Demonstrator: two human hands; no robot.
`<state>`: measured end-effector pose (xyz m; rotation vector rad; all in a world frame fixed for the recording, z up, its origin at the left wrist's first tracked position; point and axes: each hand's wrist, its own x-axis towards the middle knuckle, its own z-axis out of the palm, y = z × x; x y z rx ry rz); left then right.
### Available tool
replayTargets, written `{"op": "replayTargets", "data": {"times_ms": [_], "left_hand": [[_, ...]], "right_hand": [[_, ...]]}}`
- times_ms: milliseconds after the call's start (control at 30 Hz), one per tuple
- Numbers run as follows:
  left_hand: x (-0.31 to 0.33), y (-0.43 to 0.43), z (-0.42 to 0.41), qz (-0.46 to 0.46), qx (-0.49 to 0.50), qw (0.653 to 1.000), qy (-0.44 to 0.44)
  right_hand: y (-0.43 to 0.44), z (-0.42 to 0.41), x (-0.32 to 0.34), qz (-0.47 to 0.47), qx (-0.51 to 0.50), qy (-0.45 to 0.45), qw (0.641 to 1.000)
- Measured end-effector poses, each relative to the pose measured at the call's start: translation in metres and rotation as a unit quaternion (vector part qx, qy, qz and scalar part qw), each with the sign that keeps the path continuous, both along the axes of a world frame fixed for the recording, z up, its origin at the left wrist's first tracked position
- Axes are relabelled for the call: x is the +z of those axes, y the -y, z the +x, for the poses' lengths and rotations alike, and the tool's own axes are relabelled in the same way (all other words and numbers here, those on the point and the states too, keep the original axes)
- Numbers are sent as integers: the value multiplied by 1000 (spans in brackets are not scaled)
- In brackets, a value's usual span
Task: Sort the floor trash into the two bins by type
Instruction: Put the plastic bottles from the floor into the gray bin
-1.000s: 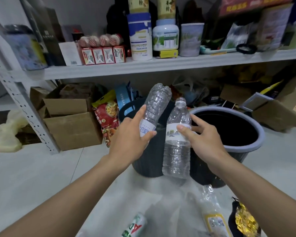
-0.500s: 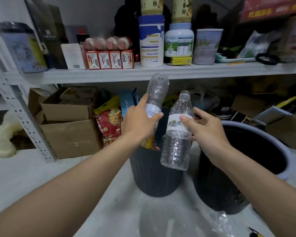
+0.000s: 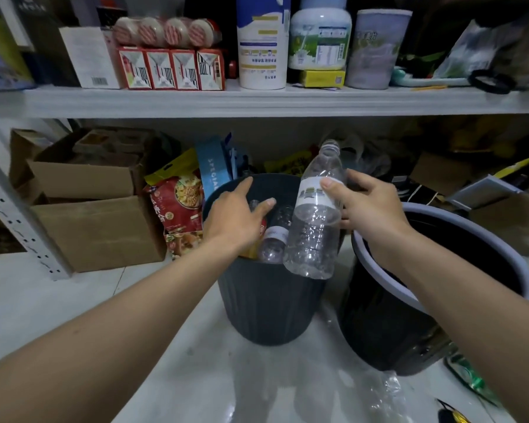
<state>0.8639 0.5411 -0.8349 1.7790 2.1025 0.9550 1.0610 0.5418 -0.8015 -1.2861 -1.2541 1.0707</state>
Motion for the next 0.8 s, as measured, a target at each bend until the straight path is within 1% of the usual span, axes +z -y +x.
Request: {"op": "replayTargets", "data": {"times_ms": [300,400,533,633,733,800], "left_hand": [[5,21,-25,55,-10,991,-122],[8,26,-23,61,-15,987,-146],[13,28,-16,64,-25,981,-181],[16,29,-10,64,-42,980,-183],[16,34,-4,55,-63,980,-182],[15,39,2,49,-76,977,-194]], "right_hand": [[-39,-18,11,-29,-37,62,997],[-43,-21,10,-34,-62,105,992],[-38,-18,4,-25,-80,191,978],[-30,-13,2,-11,-83,263,961],[-16,-5,0,23,-50,321,946],[-2,2,-2,54,-14,382,923]]}}
